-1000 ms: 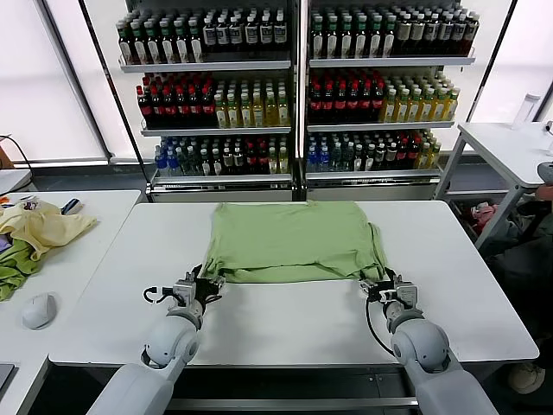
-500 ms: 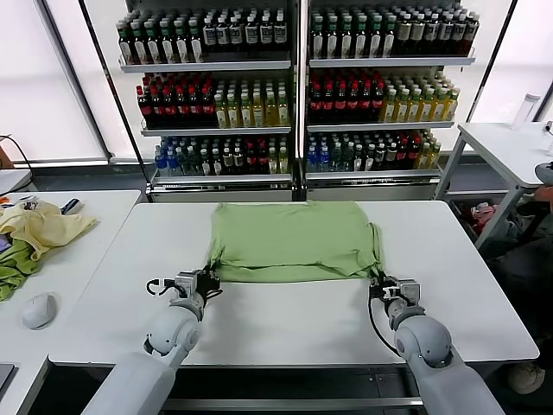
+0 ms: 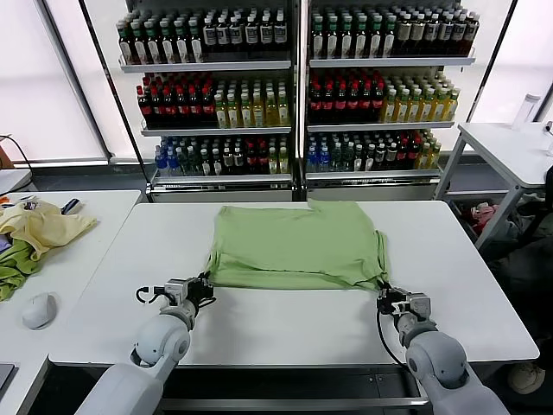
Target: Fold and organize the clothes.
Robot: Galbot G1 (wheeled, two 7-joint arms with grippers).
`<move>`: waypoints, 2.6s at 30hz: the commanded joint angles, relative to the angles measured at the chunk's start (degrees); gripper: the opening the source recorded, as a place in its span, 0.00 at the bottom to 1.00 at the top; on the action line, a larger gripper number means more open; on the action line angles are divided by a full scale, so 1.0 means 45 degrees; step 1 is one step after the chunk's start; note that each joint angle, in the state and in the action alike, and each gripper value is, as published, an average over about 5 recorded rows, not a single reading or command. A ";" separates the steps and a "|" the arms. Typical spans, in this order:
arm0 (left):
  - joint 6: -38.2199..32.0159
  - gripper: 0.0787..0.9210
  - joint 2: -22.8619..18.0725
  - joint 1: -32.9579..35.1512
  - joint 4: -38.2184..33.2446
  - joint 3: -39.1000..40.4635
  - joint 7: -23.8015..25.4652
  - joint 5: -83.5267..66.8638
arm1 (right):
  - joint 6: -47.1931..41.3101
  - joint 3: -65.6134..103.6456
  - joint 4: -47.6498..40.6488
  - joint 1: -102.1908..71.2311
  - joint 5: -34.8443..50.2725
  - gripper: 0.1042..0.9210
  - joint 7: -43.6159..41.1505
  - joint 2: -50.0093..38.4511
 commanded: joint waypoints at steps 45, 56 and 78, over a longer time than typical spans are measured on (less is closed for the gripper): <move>0.0180 0.81 0.0613 0.1128 -0.2856 -0.0533 -0.0967 0.0660 | -0.0078 -0.1062 0.0376 0.2319 -0.0608 0.87 0.0373 -0.1038; 0.0115 0.88 -0.0559 -0.3583 0.1841 0.1564 -0.1000 0.0344 | -0.0246 -0.3474 -0.4724 0.7544 0.0828 0.88 0.0279 -0.0182; 0.0343 0.88 -0.1939 -0.6175 0.6634 0.2466 -0.0888 0.0639 | 0.0087 -0.5036 -1.1857 1.1728 0.0376 0.88 -0.0494 0.2500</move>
